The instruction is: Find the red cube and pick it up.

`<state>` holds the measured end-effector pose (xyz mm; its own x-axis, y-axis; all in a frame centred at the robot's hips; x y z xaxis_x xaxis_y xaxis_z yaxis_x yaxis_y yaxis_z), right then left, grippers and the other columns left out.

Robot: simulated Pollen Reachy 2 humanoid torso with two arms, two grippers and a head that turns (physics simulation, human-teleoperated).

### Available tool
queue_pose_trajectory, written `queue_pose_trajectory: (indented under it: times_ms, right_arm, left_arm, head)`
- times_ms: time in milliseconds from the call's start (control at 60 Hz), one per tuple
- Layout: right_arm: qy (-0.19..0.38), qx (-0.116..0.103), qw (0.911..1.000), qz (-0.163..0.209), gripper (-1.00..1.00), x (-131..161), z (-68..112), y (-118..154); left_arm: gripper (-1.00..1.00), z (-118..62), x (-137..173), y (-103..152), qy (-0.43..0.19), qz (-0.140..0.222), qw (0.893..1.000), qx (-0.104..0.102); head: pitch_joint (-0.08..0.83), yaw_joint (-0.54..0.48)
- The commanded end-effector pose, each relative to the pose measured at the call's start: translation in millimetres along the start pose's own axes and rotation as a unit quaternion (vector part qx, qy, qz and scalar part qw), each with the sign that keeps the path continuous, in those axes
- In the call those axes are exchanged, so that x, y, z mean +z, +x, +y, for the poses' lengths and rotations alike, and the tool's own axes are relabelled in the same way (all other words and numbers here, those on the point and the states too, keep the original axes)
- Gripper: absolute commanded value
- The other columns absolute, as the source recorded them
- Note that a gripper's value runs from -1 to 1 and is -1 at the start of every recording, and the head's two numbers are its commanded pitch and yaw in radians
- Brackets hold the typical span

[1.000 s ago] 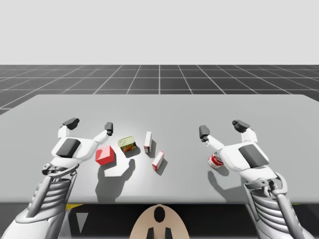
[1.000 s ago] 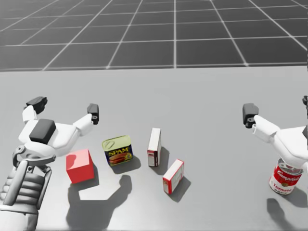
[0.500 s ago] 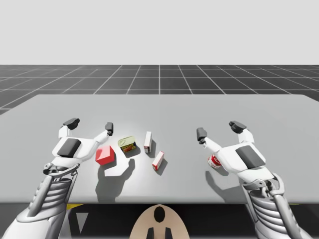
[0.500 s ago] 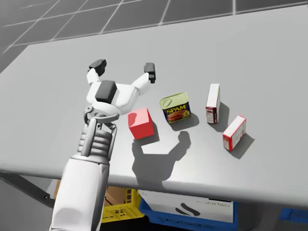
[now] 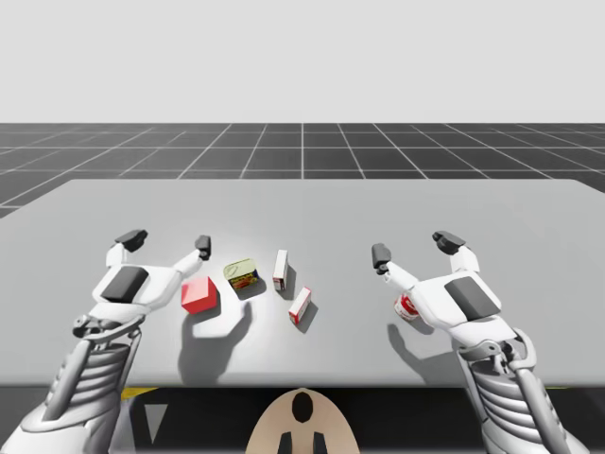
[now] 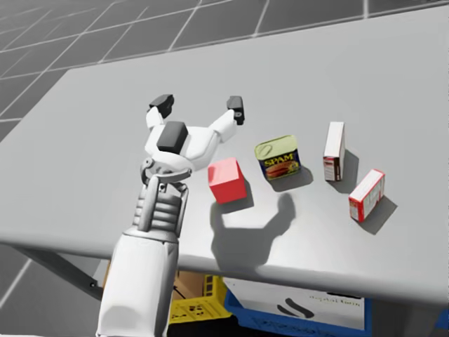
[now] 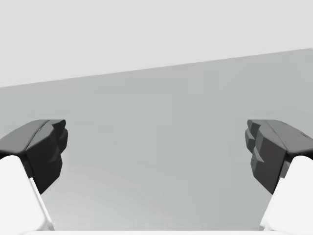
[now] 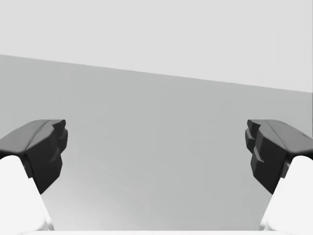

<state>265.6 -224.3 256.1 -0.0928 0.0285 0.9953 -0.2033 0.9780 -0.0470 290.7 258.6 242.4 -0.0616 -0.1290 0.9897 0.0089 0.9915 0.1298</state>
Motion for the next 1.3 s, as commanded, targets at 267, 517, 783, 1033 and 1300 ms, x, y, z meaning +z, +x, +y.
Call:
queue_pose_trajectory:
  times_ms: [267, 517, 783, 1033, 1300]
  right_arm:
    - [-0.003, -0.003, 1.0, 0.002, -1.0, 0.7, -0.8, 0.2]
    - [-0.005, -0.001, 1.0, 0.002, -1.0, -0.2, -1.3, -0.2]
    - [-0.008, 0.004, 1.0, 0.001, -1.0, -0.5, -2.2, -0.6]
    - [-0.01, 0.007, 0.9999, 0.0, -1.0, -0.9, -2.4, -0.7]
    - [-0.009, 0.008, 0.9999, -0.001, -1.0, -0.7, -2.6, -0.7]
  left_arm:
    - [-1.0, 10.0, 44.2, -16.7, -0.036, 0.085, 0.996, 0.018]
    - [-1.0, 11.5, 78.8, -49.4, -0.038, 0.127, 0.991, 0.032]
    - [-1.0, -10.7, 82.6, -84.0, -0.043, 0.164, 0.984, 0.058]
    - [-1.0, -22.5, 62.0, -94.1, -0.044, 0.172, 0.982, 0.059]
    - [-1.0, -32.1, 43.2, -97.3, -0.021, 0.184, 0.98, 0.067]
  head:
    - [0.687, 0.42]
    - [0.677, 0.41]
    - [0.682, 0.41]
    - [0.686, 0.4]
    - [0.69, 0.4]
